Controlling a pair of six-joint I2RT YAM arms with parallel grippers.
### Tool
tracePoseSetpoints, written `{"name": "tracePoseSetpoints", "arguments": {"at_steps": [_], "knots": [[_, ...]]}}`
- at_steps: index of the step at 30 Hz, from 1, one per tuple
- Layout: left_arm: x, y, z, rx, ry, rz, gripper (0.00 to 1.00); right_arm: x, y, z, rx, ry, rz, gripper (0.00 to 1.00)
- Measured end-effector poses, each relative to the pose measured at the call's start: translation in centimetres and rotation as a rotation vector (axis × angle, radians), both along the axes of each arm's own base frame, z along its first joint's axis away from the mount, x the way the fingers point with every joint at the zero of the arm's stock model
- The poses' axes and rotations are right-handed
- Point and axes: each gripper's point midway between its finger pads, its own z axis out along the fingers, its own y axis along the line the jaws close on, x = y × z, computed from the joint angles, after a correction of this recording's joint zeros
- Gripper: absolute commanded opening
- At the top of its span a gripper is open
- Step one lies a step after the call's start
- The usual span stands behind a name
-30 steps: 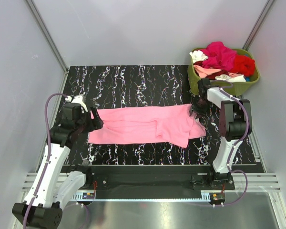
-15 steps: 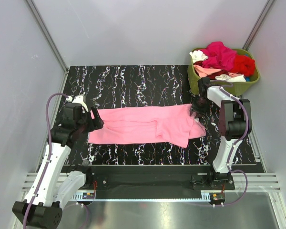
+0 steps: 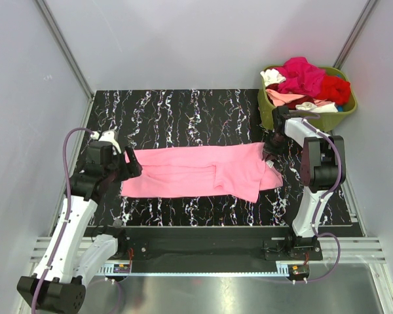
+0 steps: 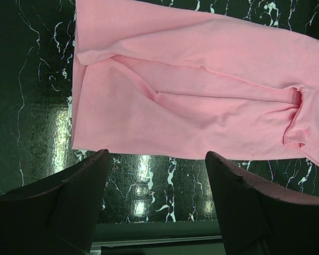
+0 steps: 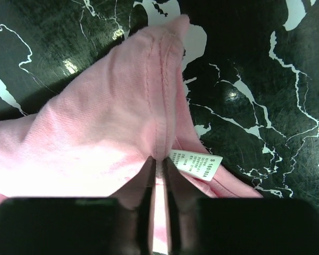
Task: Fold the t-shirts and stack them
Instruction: Fold the tshirt
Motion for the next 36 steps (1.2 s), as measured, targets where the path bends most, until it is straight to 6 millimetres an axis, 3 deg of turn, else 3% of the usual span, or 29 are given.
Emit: {"name": "tracePoseSetpoints", "arguments": {"at_steps": [1, 10, 18, 36], "knots": [[0.0, 0.0, 0.0, 0.000, 0.000, 0.000, 0.78, 0.0, 0.0, 0.0, 0.000, 0.000, 0.000, 0.00], [0.0, 0.1, 0.0, 0.005, -0.003, 0.006, 0.78, 0.1, 0.1, 0.4, 0.009, 0.003, 0.000, 0.00], [0.0, 0.2, 0.0, 0.007, -0.003, 0.008, 0.78, 0.9, 0.5, 4.0, 0.027, 0.008, -0.005, 0.00], [0.0, 0.3, 0.1, 0.010, -0.007, 0.011, 0.78, 0.8, 0.5, 4.1, 0.016, 0.023, -0.006, 0.00]]}}
